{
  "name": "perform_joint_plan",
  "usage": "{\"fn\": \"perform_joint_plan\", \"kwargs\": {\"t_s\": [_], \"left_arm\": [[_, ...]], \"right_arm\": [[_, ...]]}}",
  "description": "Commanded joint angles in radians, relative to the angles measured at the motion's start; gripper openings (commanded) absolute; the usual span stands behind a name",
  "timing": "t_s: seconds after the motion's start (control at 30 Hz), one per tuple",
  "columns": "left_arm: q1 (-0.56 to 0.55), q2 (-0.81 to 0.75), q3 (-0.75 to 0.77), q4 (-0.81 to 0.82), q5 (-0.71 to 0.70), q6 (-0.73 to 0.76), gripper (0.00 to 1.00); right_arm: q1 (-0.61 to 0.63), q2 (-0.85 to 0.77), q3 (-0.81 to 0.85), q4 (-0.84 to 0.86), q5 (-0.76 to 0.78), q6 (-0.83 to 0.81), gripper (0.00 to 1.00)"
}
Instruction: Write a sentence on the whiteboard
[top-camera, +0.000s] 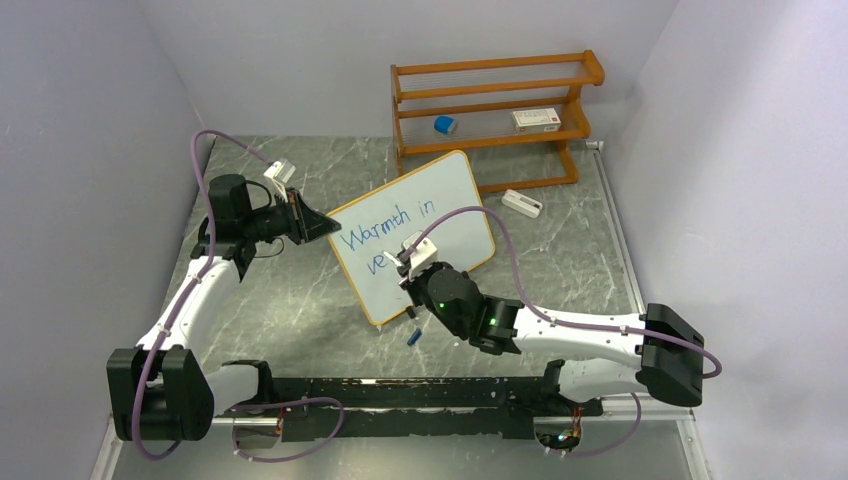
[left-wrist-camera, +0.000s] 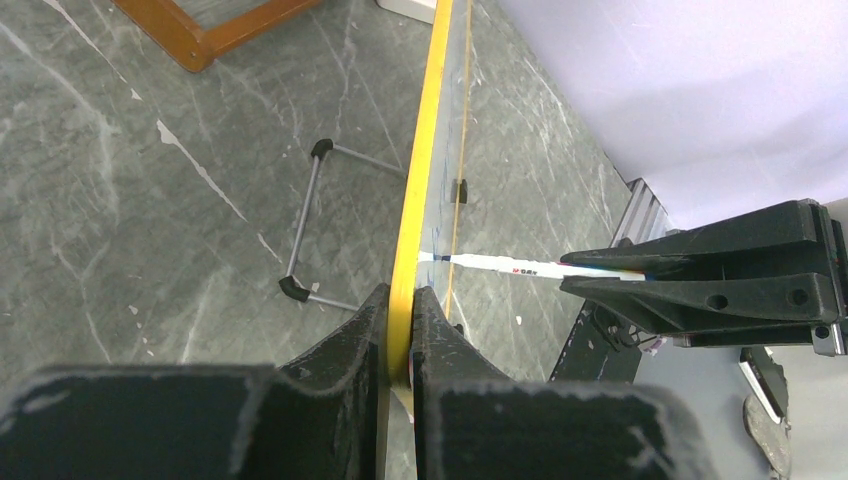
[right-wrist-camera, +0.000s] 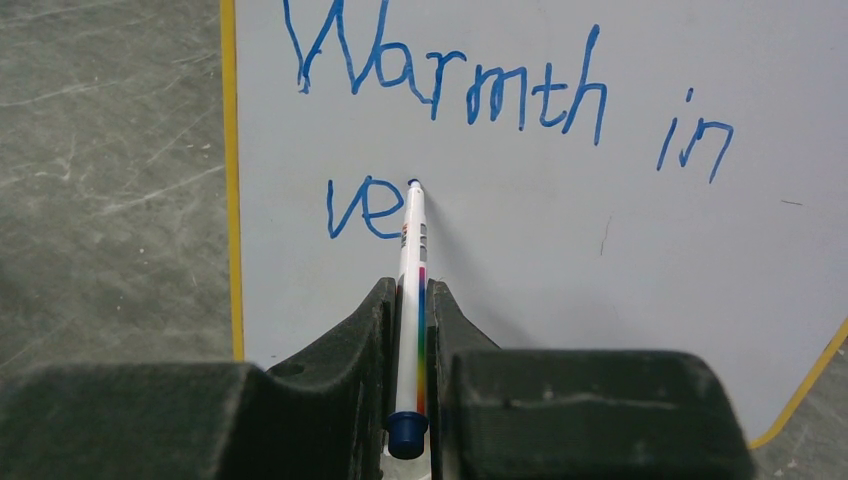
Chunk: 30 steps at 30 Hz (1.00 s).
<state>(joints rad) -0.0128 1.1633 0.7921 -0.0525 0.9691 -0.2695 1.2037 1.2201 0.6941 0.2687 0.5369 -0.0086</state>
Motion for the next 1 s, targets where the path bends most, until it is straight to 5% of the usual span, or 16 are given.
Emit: {"fn": "perform_joint_plan", "kwargs": {"t_s": [0.0,0.97], "left_arm": [[0.011,0.015,-0.008,-0.040,-0.081,0.044,0.05],[0.011,0.012,-0.008,-0.042,-0.084,0.043,0.05]], "right_arm": [[-0.017,0.001,0.012,-0.031,0.037,0.007,0.00],[-0.013,-0.038,-0.017,-0.128,-0.025,0.085,0.00]]}}
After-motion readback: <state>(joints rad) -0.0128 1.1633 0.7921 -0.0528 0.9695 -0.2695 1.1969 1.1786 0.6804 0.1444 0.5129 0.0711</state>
